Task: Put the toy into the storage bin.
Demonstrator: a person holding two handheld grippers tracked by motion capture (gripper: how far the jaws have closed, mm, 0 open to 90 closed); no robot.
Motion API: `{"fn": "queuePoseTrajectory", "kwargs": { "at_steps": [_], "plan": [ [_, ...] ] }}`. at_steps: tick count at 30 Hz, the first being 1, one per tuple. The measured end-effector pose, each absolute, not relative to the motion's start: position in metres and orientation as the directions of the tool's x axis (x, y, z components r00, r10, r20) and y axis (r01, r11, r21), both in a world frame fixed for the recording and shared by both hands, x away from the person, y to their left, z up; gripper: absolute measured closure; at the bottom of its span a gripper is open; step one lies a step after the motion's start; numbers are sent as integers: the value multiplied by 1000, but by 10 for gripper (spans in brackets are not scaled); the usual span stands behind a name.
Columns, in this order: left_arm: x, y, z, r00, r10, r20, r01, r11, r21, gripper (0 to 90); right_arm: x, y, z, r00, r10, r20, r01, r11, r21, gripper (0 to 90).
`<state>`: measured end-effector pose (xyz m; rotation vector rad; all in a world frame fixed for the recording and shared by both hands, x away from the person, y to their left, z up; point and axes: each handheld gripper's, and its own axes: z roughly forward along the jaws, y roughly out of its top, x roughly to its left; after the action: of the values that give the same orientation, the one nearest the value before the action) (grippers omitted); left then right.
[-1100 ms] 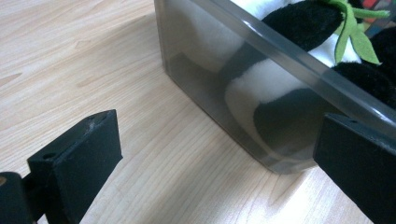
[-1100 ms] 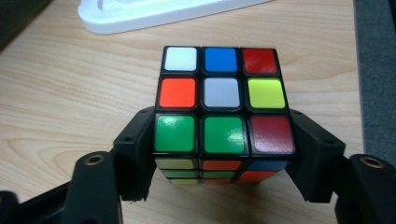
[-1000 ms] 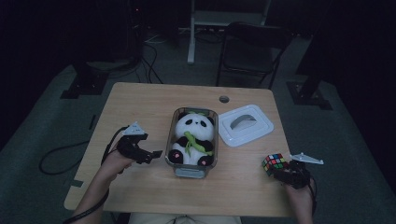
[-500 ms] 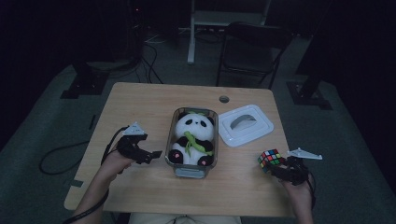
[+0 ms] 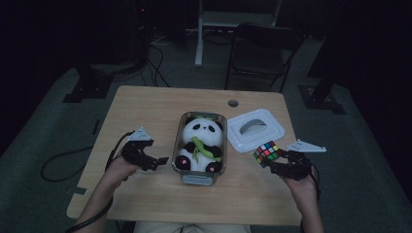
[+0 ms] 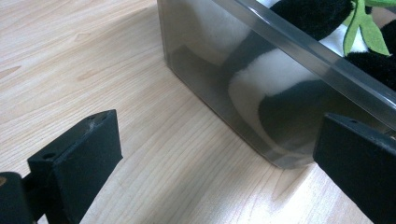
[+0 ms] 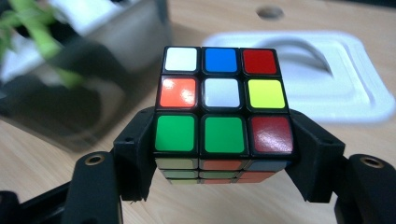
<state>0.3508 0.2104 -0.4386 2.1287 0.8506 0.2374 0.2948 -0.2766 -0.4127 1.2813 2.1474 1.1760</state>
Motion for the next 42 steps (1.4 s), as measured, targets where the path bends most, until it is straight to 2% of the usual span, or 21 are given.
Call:
{"fn": "queuePoseTrajectory", "kwargs": {
  "at_steps": [5, 15, 25, 32, 35, 38, 42],
  "plan": [
    [351, 210, -439, 757, 643, -117, 495, -447, 745, 18, 301, -244, -390, -607, 792, 66, 469, 290, 834, 340],
    [349, 209, -436, 769, 629, -111, 484, -460, 744, 19, 313, -191, -373, -722, 691, 33, 388, 365, 847, 340],
    [346, 207, -432, 778, 620, -100, 470, -469, 748, 19, 321, -152, -375, -791, 612, 26, 364, 434, 824, 340],
    [343, 207, -422, 786, 612, -84, 446, -469, 762, 34, 317, -122, -381, -853, 522, 22, 328, 503, 799, 339],
    [342, 207, -417, 790, 609, -76, 435, -469, 769, 35, 316, -116, -384, -858, 514, 13, 323, 518, 792, 340],
    [341, 206, -412, 790, 610, -66, 425, -465, 776, 36, 315, -118, -383, -867, 495, 49, 332, 503, 798, 340],
    [339, 204, -407, 796, 603, -57, 411, -469, 781, 37, 312, -114, -386, -880, 474, 24, 313, 542, 780, 340]
  ]
}}
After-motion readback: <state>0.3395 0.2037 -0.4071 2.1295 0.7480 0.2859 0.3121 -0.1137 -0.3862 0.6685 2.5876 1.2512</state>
